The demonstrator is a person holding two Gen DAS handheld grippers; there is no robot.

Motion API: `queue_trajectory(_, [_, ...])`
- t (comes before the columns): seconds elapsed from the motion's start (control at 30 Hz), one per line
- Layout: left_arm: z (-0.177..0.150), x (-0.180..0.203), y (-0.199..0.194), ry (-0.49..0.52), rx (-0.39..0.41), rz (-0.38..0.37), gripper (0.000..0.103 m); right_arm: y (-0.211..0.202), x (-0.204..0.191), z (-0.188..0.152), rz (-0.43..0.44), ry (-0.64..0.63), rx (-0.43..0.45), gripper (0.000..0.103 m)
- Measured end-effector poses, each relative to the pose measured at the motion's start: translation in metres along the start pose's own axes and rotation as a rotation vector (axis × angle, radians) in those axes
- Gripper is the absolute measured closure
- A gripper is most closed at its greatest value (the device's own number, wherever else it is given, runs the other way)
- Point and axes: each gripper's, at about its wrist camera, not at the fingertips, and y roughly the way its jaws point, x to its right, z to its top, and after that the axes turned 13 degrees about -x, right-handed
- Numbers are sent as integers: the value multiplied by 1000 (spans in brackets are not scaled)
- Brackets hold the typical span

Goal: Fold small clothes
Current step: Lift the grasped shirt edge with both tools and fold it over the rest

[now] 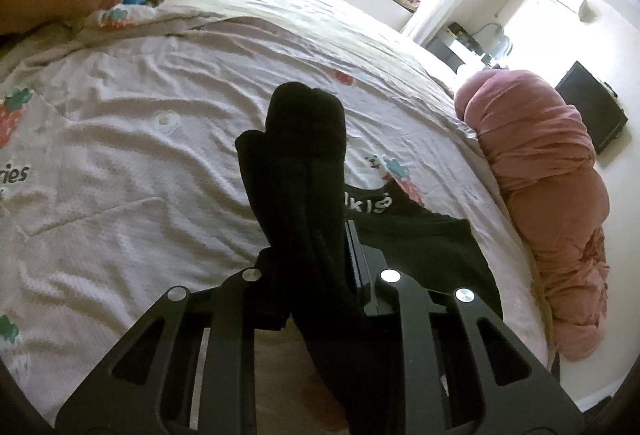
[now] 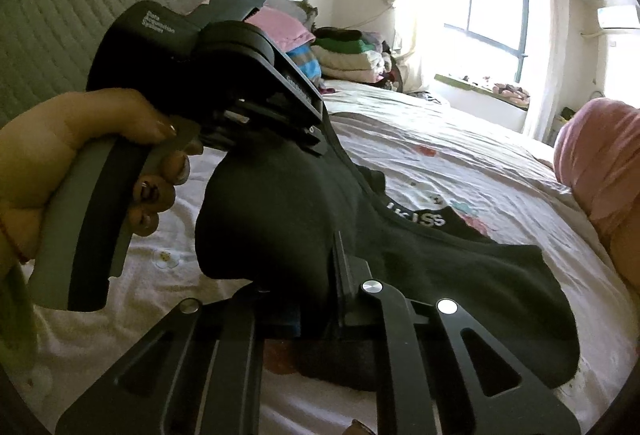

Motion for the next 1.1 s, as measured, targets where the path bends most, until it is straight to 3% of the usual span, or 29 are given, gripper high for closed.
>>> queue_trajectory(0.57, [2, 108, 6, 115, -6, 75, 88, -42, 75, -23, -21, 167, 41, 94])
queue_trajectory(1.1, [-4, 149, 29, 150, -42, 97, 88, -51, 108, -46, -11, 236, 16, 94])
